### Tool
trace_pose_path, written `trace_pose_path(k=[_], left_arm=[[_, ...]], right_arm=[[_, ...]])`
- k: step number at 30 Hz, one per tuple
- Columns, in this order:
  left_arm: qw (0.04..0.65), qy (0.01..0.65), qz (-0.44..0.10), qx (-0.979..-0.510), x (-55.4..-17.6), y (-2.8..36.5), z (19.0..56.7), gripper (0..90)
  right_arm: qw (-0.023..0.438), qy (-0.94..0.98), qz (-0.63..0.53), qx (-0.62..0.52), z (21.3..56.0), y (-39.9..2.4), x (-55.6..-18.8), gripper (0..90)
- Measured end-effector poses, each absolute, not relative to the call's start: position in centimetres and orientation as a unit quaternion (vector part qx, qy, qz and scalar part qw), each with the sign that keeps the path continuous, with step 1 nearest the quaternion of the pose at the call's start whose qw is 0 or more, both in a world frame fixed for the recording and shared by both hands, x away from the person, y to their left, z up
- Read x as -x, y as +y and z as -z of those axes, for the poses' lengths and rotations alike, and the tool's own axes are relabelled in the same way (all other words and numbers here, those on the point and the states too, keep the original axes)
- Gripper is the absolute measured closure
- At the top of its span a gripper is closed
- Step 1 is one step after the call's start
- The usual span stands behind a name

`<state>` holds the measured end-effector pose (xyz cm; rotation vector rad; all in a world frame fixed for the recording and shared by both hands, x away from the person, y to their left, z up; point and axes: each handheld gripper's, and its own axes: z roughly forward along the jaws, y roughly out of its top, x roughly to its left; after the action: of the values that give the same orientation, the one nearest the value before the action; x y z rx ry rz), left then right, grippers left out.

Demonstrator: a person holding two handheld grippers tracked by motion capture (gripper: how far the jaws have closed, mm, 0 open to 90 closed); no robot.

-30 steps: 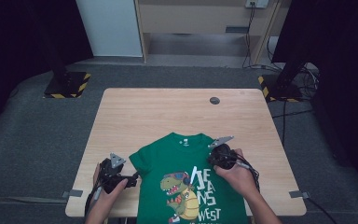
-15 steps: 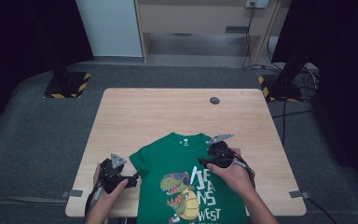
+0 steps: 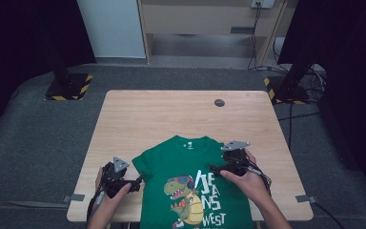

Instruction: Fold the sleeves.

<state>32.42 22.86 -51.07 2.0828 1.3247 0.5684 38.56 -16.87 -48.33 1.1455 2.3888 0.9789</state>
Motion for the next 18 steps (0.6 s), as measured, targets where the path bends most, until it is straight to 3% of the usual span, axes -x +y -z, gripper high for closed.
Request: trace_pose_path(k=[18], left_arm=[[0.293,0.497,-0.211,-0.789,-32.5,22.7,51.4,4.3]], right_arm=[[0.174,0.805,-0.351,-0.447,48.9,-22.0,-38.1,4.4]])
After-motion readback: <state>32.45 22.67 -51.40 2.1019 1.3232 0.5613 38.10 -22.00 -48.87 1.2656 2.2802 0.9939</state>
